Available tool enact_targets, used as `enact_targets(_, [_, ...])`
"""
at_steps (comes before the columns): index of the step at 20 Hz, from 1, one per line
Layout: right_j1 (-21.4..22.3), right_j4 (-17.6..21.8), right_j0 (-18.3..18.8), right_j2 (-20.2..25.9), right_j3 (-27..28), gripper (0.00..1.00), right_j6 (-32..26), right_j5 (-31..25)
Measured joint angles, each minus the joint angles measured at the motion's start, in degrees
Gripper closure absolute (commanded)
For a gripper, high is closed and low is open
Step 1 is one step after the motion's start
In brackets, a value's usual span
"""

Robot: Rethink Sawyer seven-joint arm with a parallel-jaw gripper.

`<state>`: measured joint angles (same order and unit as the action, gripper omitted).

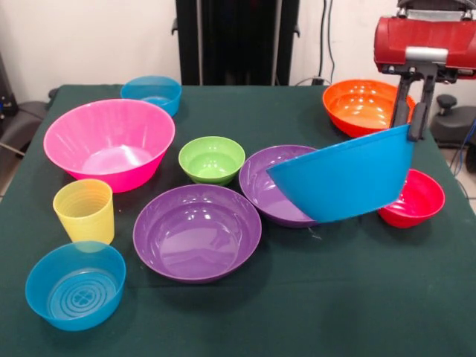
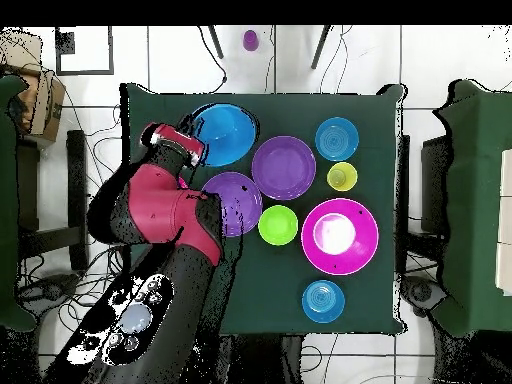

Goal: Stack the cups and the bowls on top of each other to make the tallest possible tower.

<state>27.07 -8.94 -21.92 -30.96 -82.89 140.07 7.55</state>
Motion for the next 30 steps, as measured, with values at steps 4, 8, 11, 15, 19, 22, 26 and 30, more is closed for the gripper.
enact_targets(4, [-2.17,0.12,-0.79,-0.65,-0.92,1.00,0.00,13.28])
enact_targets(8, [-2.48,1.59,-0.66,-0.66,-2.44,1.00,0.00,20.12])
enact_targets(11, [-2.29,3.26,-0.39,-0.67,-3.83,1.00,0.00,21.40])
enact_targets(15, [-0.72,6.48,1.20,1.39,-5.32,1.00,0.00,19.57])
enact_targets(19, [5.81,11.00,12.93,15.00,-9.09,1.00,0.00,0.41])
enact_targets(22, [7.89,11.08,19.02,20.31,-11.01,1.00,0.00,-14.90])
enact_targets(26, [9.00,11.16,22.08,22.89,-12.42,1.00,0.00,-26.68])
enact_targets(30, [10.32,11.54,22.72,25.28,-13.93,1.00,0.00,-33.65])
